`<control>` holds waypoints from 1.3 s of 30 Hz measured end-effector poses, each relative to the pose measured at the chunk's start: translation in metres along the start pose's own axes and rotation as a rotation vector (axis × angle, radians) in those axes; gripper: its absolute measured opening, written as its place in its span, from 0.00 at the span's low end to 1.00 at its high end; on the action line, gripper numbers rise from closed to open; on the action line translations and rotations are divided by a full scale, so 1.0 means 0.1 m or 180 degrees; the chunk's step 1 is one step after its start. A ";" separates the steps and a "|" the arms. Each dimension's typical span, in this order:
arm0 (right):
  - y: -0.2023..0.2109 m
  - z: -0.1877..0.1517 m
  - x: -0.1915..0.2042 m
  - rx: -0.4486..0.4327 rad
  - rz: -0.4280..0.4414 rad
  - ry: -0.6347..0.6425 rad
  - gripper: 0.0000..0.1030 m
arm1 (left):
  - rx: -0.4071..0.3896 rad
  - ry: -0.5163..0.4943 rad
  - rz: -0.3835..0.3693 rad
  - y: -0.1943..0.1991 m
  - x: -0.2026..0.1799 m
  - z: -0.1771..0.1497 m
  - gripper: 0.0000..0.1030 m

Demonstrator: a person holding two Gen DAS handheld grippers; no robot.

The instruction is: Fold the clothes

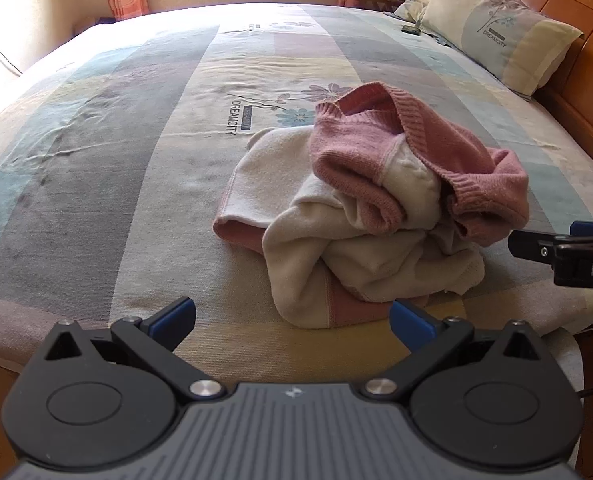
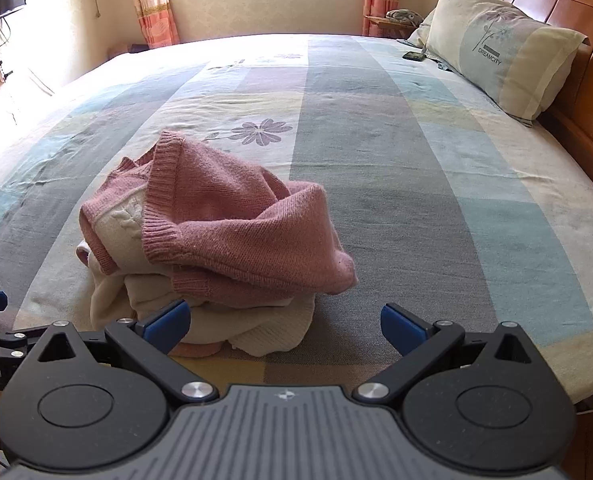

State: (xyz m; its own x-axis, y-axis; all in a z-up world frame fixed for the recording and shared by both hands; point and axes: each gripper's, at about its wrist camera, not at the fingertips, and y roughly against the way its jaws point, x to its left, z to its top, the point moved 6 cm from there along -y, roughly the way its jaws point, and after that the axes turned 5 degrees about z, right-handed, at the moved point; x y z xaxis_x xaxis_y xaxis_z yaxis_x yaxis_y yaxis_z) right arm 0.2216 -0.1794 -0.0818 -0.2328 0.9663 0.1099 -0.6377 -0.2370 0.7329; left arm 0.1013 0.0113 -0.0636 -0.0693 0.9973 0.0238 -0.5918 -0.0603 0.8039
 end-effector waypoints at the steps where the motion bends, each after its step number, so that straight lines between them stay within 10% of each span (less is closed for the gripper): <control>1: -0.06 0.02 0.00 0.0013 -0.0022 0.0033 1.00 | 0.0004 0.0011 0.0005 0.00 0.01 0.01 0.99; 39: -0.45 0.30 -1.57 -0.0129 -0.0755 -0.0603 1.00 | -0.0056 -0.0210 0.0065 -0.02 -0.16 0.22 0.99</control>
State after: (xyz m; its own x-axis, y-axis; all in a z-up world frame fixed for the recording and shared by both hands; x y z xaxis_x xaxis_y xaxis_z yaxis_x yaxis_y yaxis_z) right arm 0.3089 -0.3171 -0.1120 0.0648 0.9958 0.0648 -0.6877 -0.0025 0.7260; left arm 0.1209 -0.0033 -0.0525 -0.0288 0.9964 0.0795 -0.6048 -0.0807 0.7923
